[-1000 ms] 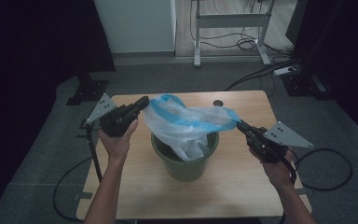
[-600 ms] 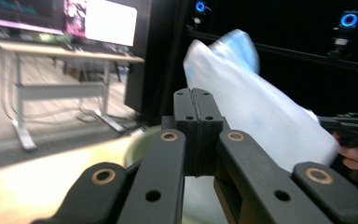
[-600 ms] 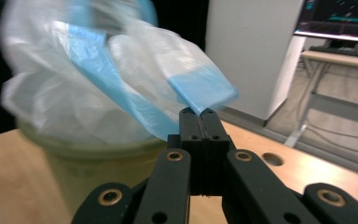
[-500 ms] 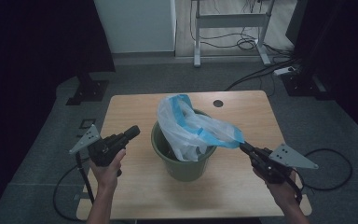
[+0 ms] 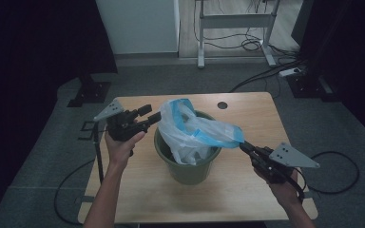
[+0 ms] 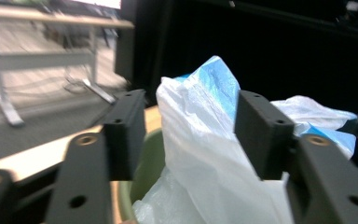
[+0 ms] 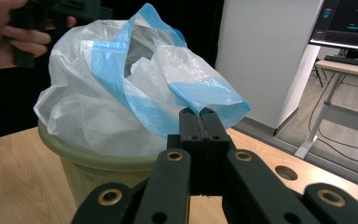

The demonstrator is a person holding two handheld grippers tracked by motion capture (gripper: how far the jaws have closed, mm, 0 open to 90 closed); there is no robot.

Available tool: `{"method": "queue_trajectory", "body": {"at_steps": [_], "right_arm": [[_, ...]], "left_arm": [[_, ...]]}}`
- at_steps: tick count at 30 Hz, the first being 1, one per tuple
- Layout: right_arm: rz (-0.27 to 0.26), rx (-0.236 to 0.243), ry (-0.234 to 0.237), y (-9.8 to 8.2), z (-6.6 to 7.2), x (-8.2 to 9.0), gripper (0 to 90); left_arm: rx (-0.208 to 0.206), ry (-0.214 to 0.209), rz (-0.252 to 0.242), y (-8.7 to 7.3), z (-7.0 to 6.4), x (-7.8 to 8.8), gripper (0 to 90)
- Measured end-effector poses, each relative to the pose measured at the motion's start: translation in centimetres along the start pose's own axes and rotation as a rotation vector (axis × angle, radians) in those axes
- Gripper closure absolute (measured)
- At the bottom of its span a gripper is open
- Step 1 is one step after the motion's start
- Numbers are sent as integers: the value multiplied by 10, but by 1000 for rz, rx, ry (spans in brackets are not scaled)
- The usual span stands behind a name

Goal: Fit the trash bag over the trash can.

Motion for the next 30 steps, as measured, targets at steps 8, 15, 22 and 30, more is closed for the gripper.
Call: {"method": "queue_trajectory", "body": {"at_steps": [8,15,22,30], "right_arm": [[2,11,8,2,1,-2,889],[0,17,10,2,3,-4,889],[3,20,8,1,3,-3,889],[23,21,-23,-2,-3,-1,889]], "left_arm": [[15,-42,24,6,12,-23,285],[28,-75,89,0,16,-42,289],[-66,-84,78,-4,5,-45,743],[-129,32,-47,7,0,-31,898]]}}
Point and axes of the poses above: each handheld gripper's, and its own axes: x roughly backward along the jaws, y roughly out of its top, z roughly to its left, the point moved 4 cm from there along -x, roughly forward along the jaws, and after that the axes turned 3 degrees about y, right-handed, at the moved point
